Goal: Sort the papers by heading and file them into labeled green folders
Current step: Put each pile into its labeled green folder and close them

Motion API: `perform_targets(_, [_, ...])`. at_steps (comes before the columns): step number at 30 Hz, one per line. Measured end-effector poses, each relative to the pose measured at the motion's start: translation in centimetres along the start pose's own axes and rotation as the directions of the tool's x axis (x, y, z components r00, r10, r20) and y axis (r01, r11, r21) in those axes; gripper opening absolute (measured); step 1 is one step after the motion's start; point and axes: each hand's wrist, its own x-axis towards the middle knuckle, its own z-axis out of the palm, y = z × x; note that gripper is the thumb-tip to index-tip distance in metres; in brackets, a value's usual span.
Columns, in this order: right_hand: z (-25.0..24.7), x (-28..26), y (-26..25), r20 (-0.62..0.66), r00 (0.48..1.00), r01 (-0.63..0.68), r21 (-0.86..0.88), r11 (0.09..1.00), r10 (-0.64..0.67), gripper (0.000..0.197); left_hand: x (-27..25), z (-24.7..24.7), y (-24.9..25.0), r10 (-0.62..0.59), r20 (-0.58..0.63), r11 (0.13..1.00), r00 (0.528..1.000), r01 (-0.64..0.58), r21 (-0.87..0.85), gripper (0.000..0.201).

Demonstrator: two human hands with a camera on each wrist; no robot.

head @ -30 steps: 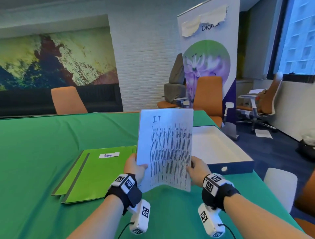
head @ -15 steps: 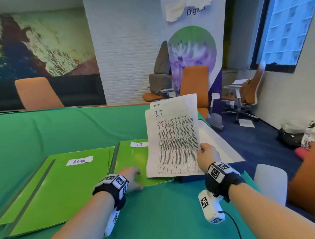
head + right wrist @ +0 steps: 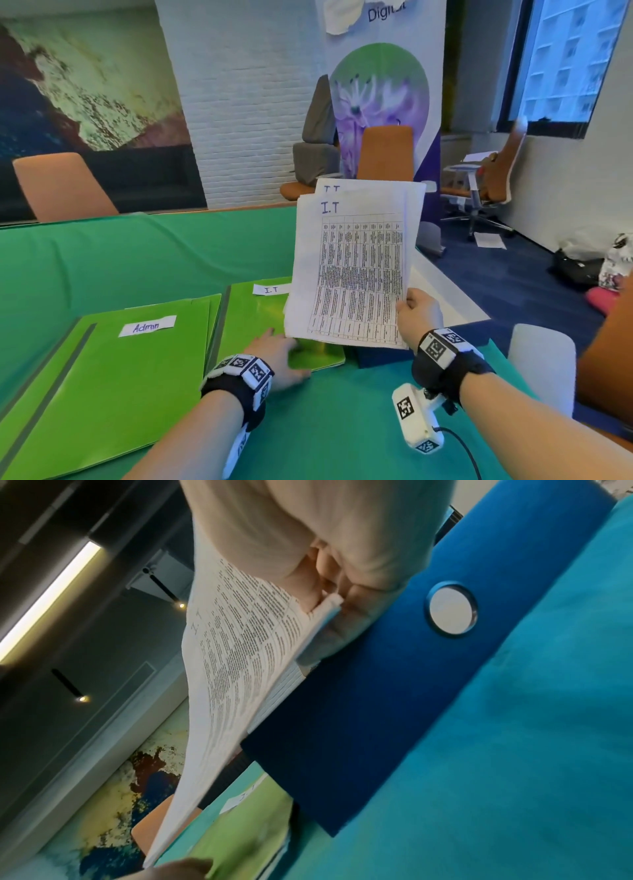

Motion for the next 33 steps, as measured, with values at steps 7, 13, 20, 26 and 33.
perform_targets(7, [-0.1,0.4,0.6,0.016,1.0,-0.025,-0.004,1.0,0.025,0.015,0.5,-0.9,3.6,0.146,-0.08,0.974,0.986,-0.129,0.185,0.035])
perform_targets(13, [-0.2,0.5,0.4,0.023,0.999,-0.029,0.065,0.997,0.027,0.014,0.1,-2.4,2.4,0.118,-0.259,0.987,0.959,-0.142,-0.074,0.029])
perform_targets(20, [-0.7,0.2,-1.5,-0.051,0.998,0.025,0.101,0.995,-0.02,0.02,-1.6,-3.9,-0.9,-0.187,-0.412,0.779,0.892,-0.121,-0.615,0.022])
perform_targets(26, [0.8,0.0,-3.1,0.02,1.0,0.009,-0.106,0.994,-0.007,0.018,-4.3,-6.0,-4.9,-0.443,-0.526,0.611,0.726,-0.185,-0.769,0.03])
perform_targets(33, [7.6,-1.7,-4.4,0.244,0.969,0.038,-0.325,0.945,0.045,0.035,-7.3,-6.5,-8.1,-0.517,-0.513,0.477,0.685,-0.267,-0.837,0.021])
